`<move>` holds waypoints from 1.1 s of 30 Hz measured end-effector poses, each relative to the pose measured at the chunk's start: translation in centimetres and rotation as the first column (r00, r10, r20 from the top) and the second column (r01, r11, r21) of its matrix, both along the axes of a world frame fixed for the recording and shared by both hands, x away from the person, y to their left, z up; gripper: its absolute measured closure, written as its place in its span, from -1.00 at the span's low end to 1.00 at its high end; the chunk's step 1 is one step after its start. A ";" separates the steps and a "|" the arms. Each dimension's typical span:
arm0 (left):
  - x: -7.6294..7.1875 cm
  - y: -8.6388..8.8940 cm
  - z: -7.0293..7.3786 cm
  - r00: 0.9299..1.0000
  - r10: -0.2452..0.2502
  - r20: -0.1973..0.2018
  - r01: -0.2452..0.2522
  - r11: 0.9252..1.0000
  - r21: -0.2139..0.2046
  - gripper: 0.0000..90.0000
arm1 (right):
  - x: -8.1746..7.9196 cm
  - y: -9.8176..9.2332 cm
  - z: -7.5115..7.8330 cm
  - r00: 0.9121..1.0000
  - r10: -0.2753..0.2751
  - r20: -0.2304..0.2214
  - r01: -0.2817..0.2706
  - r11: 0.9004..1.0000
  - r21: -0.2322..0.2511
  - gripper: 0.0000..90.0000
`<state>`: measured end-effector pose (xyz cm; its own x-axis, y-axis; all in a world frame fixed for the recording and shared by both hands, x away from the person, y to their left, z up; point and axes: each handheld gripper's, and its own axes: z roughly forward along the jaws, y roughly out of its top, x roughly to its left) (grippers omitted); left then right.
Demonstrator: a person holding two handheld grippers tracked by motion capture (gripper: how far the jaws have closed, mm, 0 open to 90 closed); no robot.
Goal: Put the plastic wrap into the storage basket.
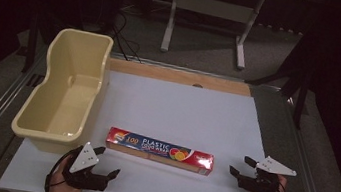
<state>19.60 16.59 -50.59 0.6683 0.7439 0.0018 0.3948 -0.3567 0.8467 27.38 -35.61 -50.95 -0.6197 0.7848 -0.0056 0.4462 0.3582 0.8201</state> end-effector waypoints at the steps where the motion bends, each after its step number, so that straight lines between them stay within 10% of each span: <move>1: 0.0 0.1 0.0 1.000 0.004 0.000 -0.004 1.000 -0.005 -0.63 | 0.0 0.0 0.0 1.000 -0.001 -0.002 0.001 1.000 -0.004 -0.41; 18: -0.4 0.5 0.2 1.000 0.019 0.011 -0.019 0.999 -0.042 -0.64 | 0.3 -0.1 0.4 1.000 0.003 -0.011 -0.002 0.999 0.035 -0.40; 33: -0.5 0.8 0.2 0.999 0.032 0.013 -0.032 0.998 -0.052 -0.64 | 1.3 1.8 2.0 0.996 0.084 0.019 -0.084 0.996 -0.032 -0.39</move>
